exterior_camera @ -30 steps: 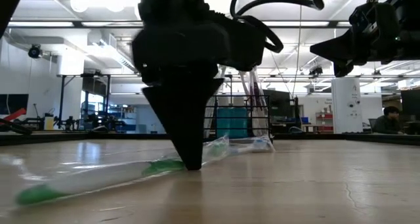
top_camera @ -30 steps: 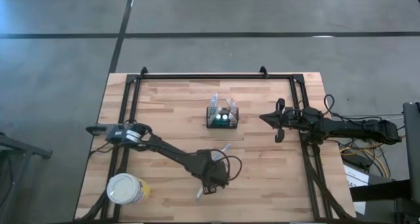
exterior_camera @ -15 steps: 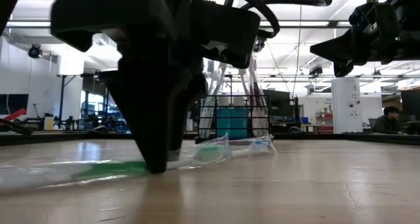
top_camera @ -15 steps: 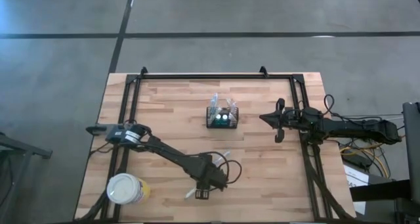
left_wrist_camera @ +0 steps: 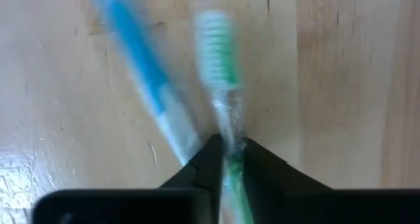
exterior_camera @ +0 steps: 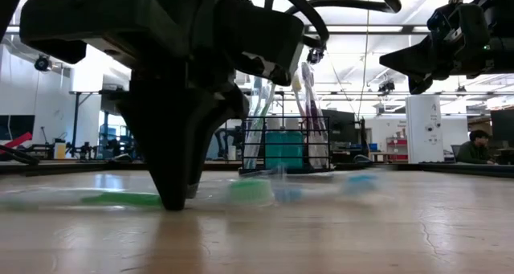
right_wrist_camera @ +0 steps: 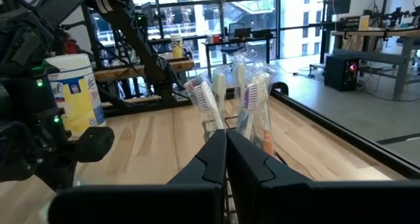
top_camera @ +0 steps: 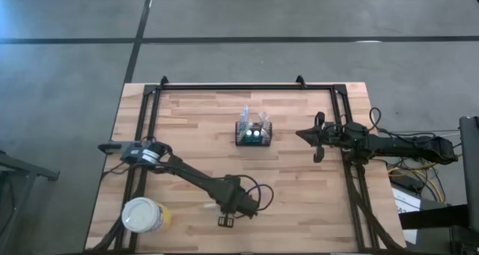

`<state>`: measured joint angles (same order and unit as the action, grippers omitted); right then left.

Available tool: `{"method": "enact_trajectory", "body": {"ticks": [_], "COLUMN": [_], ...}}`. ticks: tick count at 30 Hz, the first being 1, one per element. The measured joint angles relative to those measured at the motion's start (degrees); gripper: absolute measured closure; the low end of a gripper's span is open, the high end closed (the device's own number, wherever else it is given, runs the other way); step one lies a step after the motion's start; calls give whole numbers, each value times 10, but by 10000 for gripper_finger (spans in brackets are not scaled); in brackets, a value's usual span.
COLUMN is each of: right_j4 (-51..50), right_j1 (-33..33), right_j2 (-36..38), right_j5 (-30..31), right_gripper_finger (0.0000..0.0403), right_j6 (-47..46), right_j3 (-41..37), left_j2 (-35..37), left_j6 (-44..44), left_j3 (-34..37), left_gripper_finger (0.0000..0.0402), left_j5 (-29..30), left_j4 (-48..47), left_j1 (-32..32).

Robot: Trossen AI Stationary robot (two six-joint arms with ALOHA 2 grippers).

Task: Pick & Place toothbrushing station
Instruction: Put the green toothbrush into the wire organizer

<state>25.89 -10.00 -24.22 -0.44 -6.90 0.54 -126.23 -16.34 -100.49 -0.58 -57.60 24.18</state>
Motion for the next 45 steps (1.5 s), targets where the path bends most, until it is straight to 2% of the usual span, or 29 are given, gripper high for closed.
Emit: {"method": "enact_trajectory", "body": {"ticks": [4,6,27,34,41,45], "right_j4": [0,0,0,0,0,0], "right_j1": [0,0,0,0,0,0], "right_j2": [0,0,0,0,0,0], "right_j5": [0,0,0,0,0,0], "right_gripper_finger": [394,394,394,394,394,394], "right_j6": [0,0,0,-2,-2,-2], "right_j3": [0,0,0,0,0,0], "left_j2": [2,4,3,2,2,2], "left_j6": [3,3,-29,-47,-54,-52], "left_j3": [0,-4,-24,-4,15,15], "left_gripper_finger": [388,395,312,291,297,330], "left_j5": [1,1,2,3,6,6], "left_j4": [0,0,6,36,63,62], "left_j1": [0,0,5,7,7,7]}}
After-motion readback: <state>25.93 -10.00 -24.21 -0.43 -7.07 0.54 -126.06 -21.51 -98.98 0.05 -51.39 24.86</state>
